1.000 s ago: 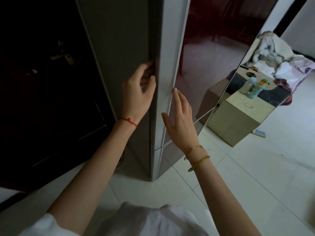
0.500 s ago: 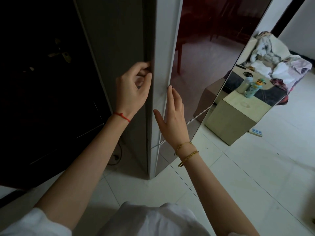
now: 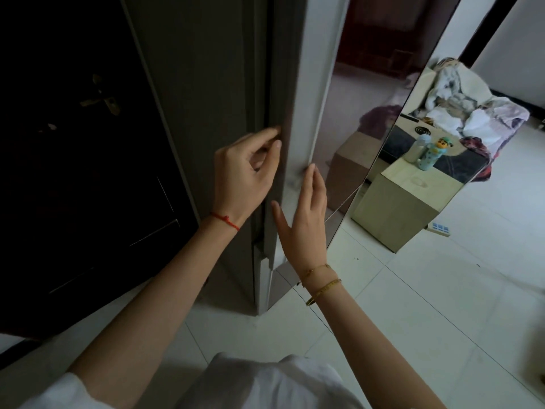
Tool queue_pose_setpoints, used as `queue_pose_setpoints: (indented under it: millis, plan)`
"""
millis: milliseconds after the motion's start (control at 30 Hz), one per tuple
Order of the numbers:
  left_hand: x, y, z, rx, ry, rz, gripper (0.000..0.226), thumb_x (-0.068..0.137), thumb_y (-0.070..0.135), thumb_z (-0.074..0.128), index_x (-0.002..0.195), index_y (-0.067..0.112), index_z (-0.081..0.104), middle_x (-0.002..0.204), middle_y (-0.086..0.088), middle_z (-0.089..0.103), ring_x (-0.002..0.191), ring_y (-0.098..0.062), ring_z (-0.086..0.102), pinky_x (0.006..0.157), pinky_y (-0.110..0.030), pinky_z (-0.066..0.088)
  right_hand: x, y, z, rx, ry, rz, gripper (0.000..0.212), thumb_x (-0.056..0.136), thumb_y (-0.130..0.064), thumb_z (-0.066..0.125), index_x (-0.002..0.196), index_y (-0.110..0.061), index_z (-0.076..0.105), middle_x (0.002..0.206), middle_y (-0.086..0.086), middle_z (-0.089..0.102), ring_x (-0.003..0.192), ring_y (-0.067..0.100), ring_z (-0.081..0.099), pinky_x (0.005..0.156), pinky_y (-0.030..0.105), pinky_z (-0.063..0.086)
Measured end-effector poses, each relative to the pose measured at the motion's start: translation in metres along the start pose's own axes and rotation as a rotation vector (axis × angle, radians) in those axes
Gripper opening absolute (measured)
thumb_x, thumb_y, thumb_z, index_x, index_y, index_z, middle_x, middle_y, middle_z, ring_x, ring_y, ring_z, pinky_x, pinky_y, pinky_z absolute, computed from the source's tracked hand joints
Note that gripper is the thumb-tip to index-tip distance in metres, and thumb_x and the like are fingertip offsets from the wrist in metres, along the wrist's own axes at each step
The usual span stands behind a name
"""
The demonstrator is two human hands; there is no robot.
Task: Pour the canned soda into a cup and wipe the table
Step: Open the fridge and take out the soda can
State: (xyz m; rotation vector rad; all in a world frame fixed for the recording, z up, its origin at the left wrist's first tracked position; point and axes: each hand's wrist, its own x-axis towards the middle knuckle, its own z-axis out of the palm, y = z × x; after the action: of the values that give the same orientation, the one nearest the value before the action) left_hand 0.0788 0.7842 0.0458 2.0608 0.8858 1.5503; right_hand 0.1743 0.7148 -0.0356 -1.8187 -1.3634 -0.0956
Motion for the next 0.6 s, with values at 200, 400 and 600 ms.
queue_pose_setpoints:
  millis: [200,400,600]
  plan:
    - [-0.023,0.033,0.024,-0.085,-0.075,0.22,0.02,0.093,0.007,0.065,0.11,-0.001,0.071,0.099,-0.01,0.075,0.088,-0.004,0.069,0.076,-0.009,0.053,-0.028,0.026,-0.031,-0.005,0.146,0.043,0.076,0.096,-0.03,0.056,0.152,0.001,0.015,0.156,0.017,0.022,0.145,0.024,0.023,0.12,0.038,0.025]
    - [-0.039,0.056,0.05,-0.191,-0.219,0.325,0.028,0.094,0.011,0.063,0.12,0.002,0.067,0.11,-0.01,0.072,0.094,-0.012,0.071,0.08,-0.028,0.06,-0.045,0.054,-0.064,-0.102,0.24,0.061,0.066,0.098,-0.029,0.05,0.15,0.001,0.022,0.154,0.014,0.029,0.141,0.025,0.029,0.117,0.041,0.031]
    - [-0.045,0.075,0.069,-0.148,-0.253,0.47,0.026,0.096,0.011,0.061,0.12,0.007,0.068,0.114,-0.007,0.071,0.104,-0.014,0.068,0.088,-0.028,0.056,-0.057,0.075,-0.093,-0.173,0.312,0.086,0.058,0.099,-0.022,0.047,0.149,0.0,0.026,0.155,0.013,0.031,0.14,0.028,0.033,0.114,0.045,0.034]
